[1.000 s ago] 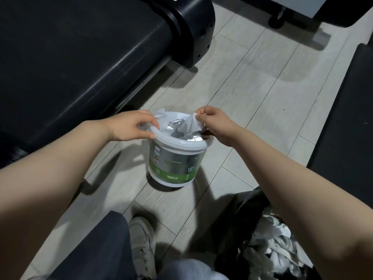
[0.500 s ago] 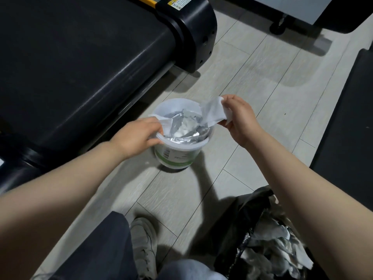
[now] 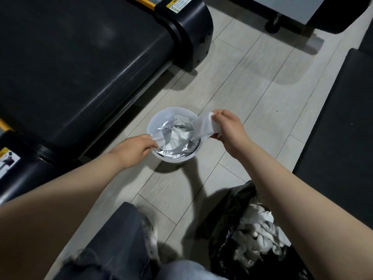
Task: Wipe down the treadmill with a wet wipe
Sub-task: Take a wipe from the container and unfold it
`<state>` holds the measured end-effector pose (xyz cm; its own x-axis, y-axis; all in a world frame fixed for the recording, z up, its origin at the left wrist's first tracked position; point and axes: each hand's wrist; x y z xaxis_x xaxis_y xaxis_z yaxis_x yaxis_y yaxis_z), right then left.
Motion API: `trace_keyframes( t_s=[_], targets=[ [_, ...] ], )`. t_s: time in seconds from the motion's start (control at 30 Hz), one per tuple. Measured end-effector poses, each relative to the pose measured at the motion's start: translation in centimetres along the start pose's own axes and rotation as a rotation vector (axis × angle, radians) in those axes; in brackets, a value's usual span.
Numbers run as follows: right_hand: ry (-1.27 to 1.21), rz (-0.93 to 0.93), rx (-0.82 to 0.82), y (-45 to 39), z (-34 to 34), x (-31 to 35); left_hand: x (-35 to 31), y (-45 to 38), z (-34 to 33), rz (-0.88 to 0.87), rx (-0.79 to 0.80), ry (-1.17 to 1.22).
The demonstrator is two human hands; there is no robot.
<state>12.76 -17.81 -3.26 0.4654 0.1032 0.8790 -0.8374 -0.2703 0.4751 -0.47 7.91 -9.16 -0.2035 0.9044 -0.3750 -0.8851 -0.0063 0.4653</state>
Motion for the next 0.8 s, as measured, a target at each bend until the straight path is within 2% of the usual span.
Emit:
trace_keyframes(
  t_s=[0.17, 0.27, 0.33, 0.47, 0.53, 0.63, 0.8],
  targets=[
    [-0.024, -0.04, 0.062, 4.5, -0.7, 4.1, -5.8, 3.3, 3.5, 0.08, -0.127, 0.325],
    [-0.01, -0.071, 0.07, 8.1, -1.3, 8.0, -10.1, 6.5, 6.8, 0.087, -0.15, 0.601],
    [0.05, -0.08, 0.082, 11.0, -1.8, 11.1, -13.0, 9.2, 9.5, 0.075, -0.189, 0.697],
    [0.167, -0.06, 0.119, 17.0, -2.5, 17.2, -18.2, 15.0, 14.7, 0.02, -0.228, 0.72],
    [0.207, -0.064, 0.152, 20.1, -2.7, 20.1, -19.9, 17.9, 16.5, 0.033, -0.206, 0.627],
    [0.176, -0.102, 0.212, 25.0, -3.0, 24.3, -22.6, 22.7, 19.1, 0.073, -0.301, 0.544],
    [0.155, -0.15, 0.438, 34.2, -3.4, 30.7, -27.4, 31.5, 22.9, 0.121, -0.417, 0.619]
  ],
)
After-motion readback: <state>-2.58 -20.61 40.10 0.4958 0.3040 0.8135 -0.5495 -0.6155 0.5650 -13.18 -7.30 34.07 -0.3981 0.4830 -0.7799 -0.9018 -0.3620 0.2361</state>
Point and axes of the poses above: each hand's wrist, its own y-axis away from the middle knuckle, its own z-axis out of the back of the hand, x = y × z, and after that the axes turned 3 degrees about z, right-handed
